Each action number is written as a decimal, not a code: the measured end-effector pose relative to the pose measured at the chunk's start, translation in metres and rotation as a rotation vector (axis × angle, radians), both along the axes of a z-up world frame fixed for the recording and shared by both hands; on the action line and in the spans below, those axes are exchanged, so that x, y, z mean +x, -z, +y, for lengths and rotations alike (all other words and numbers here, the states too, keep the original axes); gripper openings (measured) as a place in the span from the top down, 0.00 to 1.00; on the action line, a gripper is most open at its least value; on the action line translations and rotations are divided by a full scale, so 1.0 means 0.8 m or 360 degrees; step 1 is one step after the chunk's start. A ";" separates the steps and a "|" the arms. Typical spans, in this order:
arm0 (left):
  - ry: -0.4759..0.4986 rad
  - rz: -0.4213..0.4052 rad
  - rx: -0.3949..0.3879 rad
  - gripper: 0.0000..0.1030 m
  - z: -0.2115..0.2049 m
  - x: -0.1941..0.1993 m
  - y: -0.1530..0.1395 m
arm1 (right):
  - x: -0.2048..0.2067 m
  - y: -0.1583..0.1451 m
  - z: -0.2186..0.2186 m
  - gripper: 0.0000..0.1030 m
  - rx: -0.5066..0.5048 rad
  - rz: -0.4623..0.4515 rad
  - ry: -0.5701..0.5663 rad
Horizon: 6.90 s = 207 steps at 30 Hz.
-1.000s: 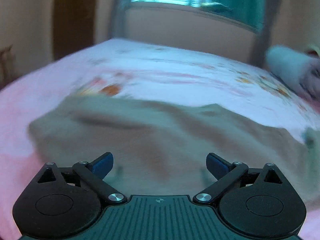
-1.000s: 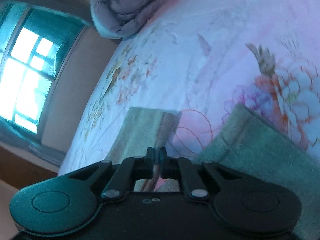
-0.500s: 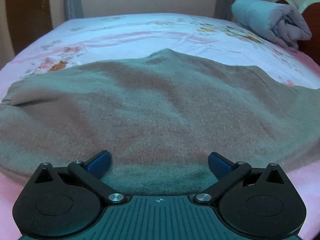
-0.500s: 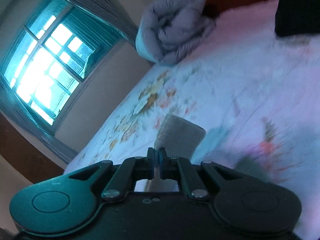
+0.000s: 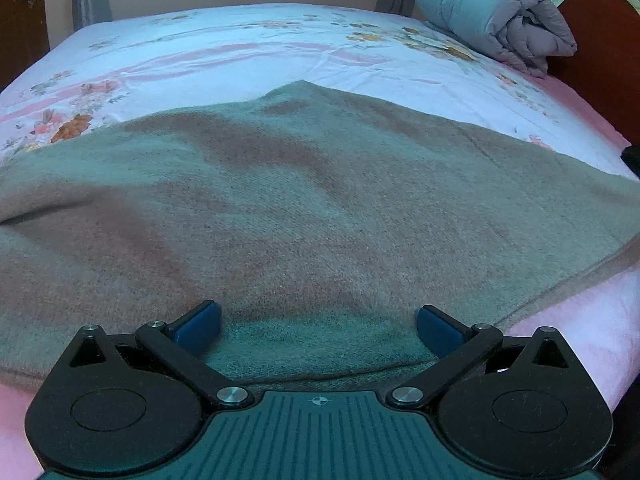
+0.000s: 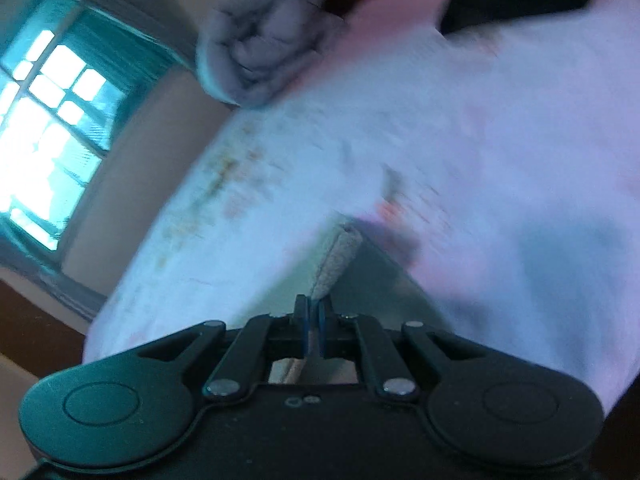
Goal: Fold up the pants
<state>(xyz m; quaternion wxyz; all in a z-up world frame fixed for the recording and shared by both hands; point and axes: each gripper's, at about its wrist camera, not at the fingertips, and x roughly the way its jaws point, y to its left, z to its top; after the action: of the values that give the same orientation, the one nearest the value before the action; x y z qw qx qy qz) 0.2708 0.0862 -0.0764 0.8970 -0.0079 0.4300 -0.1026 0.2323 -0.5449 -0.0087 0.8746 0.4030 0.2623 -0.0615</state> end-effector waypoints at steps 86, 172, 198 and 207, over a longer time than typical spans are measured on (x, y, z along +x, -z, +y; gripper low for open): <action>-0.0050 -0.0242 -0.0127 0.00 0.015 -0.049 -0.005 | 0.023 0.096 0.256 1.00 0.0637 0.0160 -0.0560; -0.1005 -0.0309 -0.0075 0.00 0.253 -0.048 0.032 | 0.314 0.017 0.628 0.56 -0.0687 -0.0156 -0.2315; -0.1069 -0.0363 -0.0139 0.00 0.260 -0.059 -0.003 | 0.291 0.003 0.587 0.92 -0.0865 -0.0203 -0.1741; -0.0801 -0.0415 -0.0188 0.00 0.210 0.004 -0.023 | 0.309 0.042 0.612 1.00 -0.0446 0.0085 -0.1670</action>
<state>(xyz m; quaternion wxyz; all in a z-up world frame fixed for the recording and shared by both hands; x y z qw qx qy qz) 0.2741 0.2542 -0.0582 0.9399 -0.1533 0.2890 0.0980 0.4794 -0.0550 -0.0422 0.8263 0.0959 0.4396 0.3387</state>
